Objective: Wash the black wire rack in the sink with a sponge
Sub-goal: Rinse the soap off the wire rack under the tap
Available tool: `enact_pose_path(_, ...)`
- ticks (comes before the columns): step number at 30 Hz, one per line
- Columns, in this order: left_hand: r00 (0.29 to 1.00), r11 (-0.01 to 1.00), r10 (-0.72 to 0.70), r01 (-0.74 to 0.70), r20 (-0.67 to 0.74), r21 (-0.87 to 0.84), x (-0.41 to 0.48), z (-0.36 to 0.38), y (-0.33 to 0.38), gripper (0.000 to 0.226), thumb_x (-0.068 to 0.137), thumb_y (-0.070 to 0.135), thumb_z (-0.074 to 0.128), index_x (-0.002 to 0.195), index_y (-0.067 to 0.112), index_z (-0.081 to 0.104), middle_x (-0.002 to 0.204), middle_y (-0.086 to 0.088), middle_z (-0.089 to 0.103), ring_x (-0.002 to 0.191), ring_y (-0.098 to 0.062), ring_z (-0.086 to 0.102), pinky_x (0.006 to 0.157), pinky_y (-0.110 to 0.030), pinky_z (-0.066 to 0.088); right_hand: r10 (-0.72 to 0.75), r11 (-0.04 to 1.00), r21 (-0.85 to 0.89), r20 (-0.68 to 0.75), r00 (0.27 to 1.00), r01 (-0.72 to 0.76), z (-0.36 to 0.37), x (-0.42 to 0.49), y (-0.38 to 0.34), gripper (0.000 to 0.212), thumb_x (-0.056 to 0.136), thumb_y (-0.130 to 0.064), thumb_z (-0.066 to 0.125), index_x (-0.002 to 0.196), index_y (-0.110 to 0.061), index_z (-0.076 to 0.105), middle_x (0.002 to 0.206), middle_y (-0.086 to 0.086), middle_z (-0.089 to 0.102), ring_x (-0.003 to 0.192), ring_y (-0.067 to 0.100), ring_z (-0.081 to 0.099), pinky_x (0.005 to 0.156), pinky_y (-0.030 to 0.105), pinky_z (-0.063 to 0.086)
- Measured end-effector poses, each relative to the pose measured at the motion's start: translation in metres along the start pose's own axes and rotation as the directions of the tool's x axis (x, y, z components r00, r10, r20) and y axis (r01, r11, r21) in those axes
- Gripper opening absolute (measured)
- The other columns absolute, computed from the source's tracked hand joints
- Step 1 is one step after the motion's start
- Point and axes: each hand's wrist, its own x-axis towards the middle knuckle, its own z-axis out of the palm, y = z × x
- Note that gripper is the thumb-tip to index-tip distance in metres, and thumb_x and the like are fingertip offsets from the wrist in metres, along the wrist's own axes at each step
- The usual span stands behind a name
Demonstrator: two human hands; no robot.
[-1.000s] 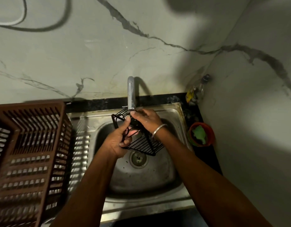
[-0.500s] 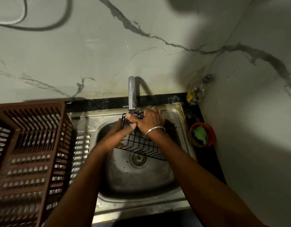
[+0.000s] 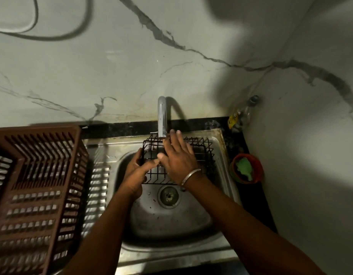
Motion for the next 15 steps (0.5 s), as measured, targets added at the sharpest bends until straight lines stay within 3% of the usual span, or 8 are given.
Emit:
enact_pose_path(2, 1.0, 0.999, -0.012, 0.013, 0.027, -0.042, -0.001, -0.001, 0.001, 0.058, 0.082, 0.036, 0.083, 0.134, 0.05, 0.06, 0.124, 0.016, 0.074, 0.123, -0.015, 0.061, 0.102, -0.048, 0.047, -0.052, 0.997, -0.053, 0.005, 0.999, 0.052, 0.003, -0.006, 0.001, 0.069, 0.107, -0.058, 0.012, 0.167, -0.024, 0.006, 0.175, 0.005, -0.001, 0.161, 0.023, -0.014, 0.128, 0.059, 0.005)
enact_pose_path(4, 0.999, 0.999, -0.011, 0.013, 0.047, -0.042, 0.002, 0.0, 0.0, 0.049, 0.088, 0.025, 0.081, 0.125, 0.052, 0.064, 0.114, 0.019, 0.078, 0.118, -0.012, 0.065, 0.094, -0.041, 0.047, -0.098, 0.988, -0.118, -0.01, 0.995, 0.096, 0.004, -0.01, -0.001, 0.069, 0.107, -0.06, 0.011, 0.167, -0.026, 0.008, 0.175, 0.004, 0.008, 0.162, 0.024, -0.009, 0.127, 0.061, 0.007)
enact_pose_path(7, 0.999, 0.997, -0.022, 0.024, 0.025, -0.068, 0.004, 0.002, -0.003, 0.059, 0.082, 0.023, 0.082, 0.132, 0.048, 0.063, 0.121, 0.005, 0.079, 0.116, -0.016, 0.07, 0.096, -0.045, 0.052, -0.055, 0.985, -0.163, -0.031, 0.998, 0.049, 0.004, -0.008, -0.008, 0.082, 0.102, -0.069, 0.001, 0.166, -0.02, 0.013, 0.174, 0.006, 0.009, 0.162, 0.028, -0.005, 0.126, 0.064, 0.001)
enact_pose_path(10, 0.999, 0.993, -0.021, 0.025, 0.04, -0.111, 0.011, 0.002, -0.013, 0.106, 0.061, 0.039, 0.089, 0.157, 0.043, 0.045, 0.138, -0.006, 0.071, 0.132, -0.03, 0.062, 0.115, -0.061, 0.044, -0.109, 0.983, -0.146, 0.002, 0.994, 0.108, 0.007, -0.007, -0.014, 0.091, 0.097, -0.075, -0.006, 0.167, -0.019, 0.009, 0.175, 0.007, 0.008, 0.162, 0.027, -0.009, 0.128, 0.059, -0.002)
enact_pose_path(12, 0.999, 0.994, -0.006, 0.011, 0.044, -0.111, 0.016, 0.001, -0.018, 0.106, 0.058, 0.041, 0.089, 0.155, 0.043, 0.047, 0.143, -0.007, 0.068, 0.133, -0.03, 0.061, 0.116, -0.06, 0.043, -0.089, 0.991, -0.1, 0.0, 0.996, 0.089, 0.006, -0.002, -0.011, 0.09, 0.098, -0.075, 0.0, 0.167, -0.018, 0.009, 0.175, 0.009, 0.006, 0.161, 0.028, -0.01, 0.13, 0.055, -0.003)
enact_pose_path(15, 0.998, 0.994, -0.01, 0.016, 0.067, -0.104, 0.016, 0.001, -0.017, 0.103, 0.061, 0.043, 0.09, 0.155, 0.044, 0.048, 0.143, 0.0, 0.068, 0.133, -0.028, 0.061, 0.114, -0.055, 0.046, -0.165, 0.976, -0.143, -0.013, 0.986, 0.162, 0.008, 0.0, -0.009, 0.088, 0.1, -0.073, 0.0, 0.167, -0.018, 0.017, 0.174, 0.01, 0.017, 0.162, 0.03, 0.002, 0.13, 0.054, 0.0)
